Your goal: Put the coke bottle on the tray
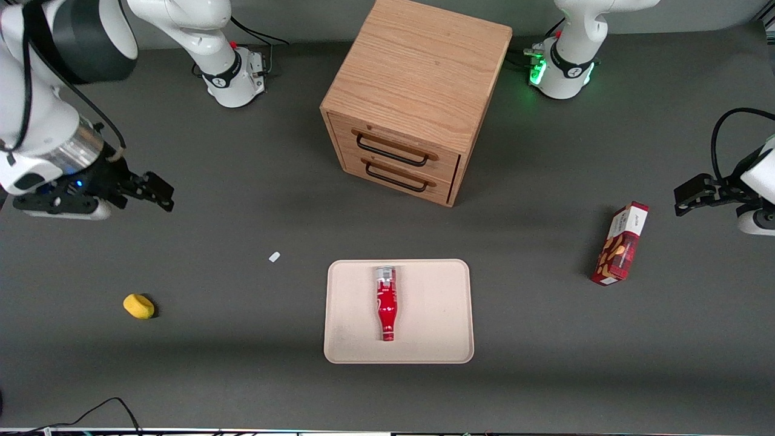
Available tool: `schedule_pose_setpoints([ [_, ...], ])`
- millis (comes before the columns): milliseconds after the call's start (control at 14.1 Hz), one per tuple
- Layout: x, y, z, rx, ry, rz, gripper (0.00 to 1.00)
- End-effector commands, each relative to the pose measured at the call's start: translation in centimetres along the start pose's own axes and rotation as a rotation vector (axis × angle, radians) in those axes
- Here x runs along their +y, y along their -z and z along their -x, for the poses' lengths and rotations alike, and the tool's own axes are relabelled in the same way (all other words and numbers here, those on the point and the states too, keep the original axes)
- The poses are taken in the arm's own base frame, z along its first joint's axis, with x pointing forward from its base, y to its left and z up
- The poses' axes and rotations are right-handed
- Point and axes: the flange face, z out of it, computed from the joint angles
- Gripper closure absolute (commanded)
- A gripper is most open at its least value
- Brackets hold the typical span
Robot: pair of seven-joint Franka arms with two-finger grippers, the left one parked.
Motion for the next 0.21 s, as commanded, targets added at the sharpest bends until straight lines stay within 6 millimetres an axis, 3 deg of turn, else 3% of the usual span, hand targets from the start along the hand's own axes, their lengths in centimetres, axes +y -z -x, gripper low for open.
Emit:
schedule_pose_setpoints([
  [0, 0.97, 1.58, 1.07, -0.039, 0.023, -0.017, 0.00],
  [142, 1.14, 1.55, 1.10, -0.050, 0.026, -0.017, 0.00],
])
